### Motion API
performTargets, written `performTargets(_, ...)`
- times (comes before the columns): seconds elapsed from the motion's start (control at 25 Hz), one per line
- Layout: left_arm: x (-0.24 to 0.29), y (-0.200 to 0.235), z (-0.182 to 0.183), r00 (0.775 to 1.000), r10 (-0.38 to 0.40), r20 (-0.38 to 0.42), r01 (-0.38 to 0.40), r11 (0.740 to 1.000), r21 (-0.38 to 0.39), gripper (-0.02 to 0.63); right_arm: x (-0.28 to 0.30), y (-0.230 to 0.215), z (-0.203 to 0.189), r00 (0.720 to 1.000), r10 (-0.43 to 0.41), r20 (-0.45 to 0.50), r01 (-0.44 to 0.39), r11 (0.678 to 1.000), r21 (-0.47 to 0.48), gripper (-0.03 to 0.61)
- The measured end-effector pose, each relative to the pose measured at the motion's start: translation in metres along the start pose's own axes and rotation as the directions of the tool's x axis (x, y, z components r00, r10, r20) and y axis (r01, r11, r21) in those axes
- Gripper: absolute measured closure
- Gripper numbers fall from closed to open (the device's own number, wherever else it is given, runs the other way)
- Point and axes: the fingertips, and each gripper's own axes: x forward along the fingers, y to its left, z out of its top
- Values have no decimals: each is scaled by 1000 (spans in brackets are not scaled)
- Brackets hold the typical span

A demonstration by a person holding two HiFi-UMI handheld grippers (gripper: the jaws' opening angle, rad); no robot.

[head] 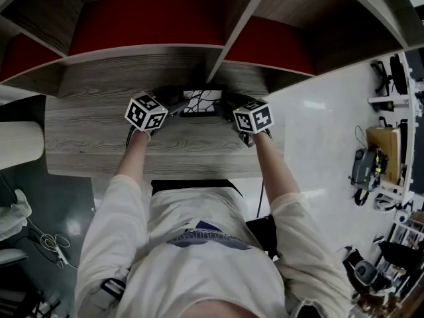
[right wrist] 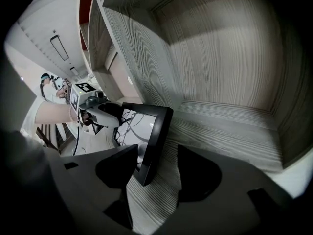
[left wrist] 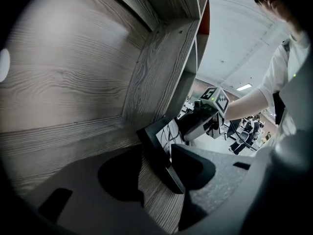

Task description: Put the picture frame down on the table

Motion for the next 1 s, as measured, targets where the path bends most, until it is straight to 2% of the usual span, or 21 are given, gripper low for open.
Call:
performTargets(0.08,1,-1,1,1000,-2,-5,2,1000,13,446,-1,3,0,1000,10,7,-10,1000,-6,339)
performTargets(0.2,1,0,3,1000,4,-9,-3,999,51,446,0,9,4,999,34,37,-32,999,-38,417)
performTargets(0.44,-6,3,17,1000,19,15,-21,992,122,477,-7,9,20,992,12,126,-3,997,-76,461)
performTargets(0.76,-8,4,13,1000,2,4,-3,993,115,476,-8,7,21,986,-23,162,34,997,-65,469)
performTargets(1.0,-19,6,4,1000,23,1,-23,994,103,465,-9,8,21,986,-39,162,52,996,-75,462)
